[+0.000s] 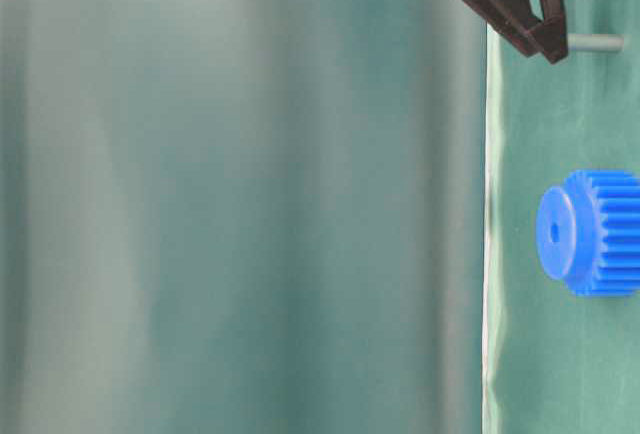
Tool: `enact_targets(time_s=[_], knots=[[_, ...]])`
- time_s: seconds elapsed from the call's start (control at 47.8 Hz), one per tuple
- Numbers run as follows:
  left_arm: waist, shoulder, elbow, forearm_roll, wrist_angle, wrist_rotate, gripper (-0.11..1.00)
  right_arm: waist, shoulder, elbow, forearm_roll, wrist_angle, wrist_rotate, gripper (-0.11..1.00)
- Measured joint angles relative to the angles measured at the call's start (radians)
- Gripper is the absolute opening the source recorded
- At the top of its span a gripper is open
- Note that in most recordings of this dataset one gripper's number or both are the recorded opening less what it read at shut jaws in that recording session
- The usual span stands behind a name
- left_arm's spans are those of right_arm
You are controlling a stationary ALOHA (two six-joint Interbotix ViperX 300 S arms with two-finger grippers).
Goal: Insert the shaft placed at a random location into the center hole of the medium gear at another random location.
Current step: 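Move the right gripper left and lower it over the silver shaft, then close the right gripper on the shaft and lift it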
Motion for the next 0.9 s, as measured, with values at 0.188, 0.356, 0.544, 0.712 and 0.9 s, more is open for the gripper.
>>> enact_targets(time_s=[0.188,0.356,0.544,0.712,0.9], knots=[[0.000,0.000,0.000,0.000,0.003,0.000,0.00,0.002,0.000,0.000,0.000,0.000,0.000,0.13],[0.000,0.000,0.000,0.000,0.005,0.000,0.00,0.000,0.000,0.000,0.000,0.000,0.000,0.13],[0.000,0.000,0.000,0.000,0.009,0.000,0.00,0.000,-0.002,0.000,-0.002,0.000,0.000,0.13],[0.000,0.000,0.000,0.000,0.009,-0.002,0.00,0.000,-0.071,-0.003,-0.002,0.061,0.000,0.13],[0.000,0.000,0.000,0.000,0.008,-0.002,0.00,0.000,-0.225,-0.034,-0.003,0.232,0.000,0.13]])
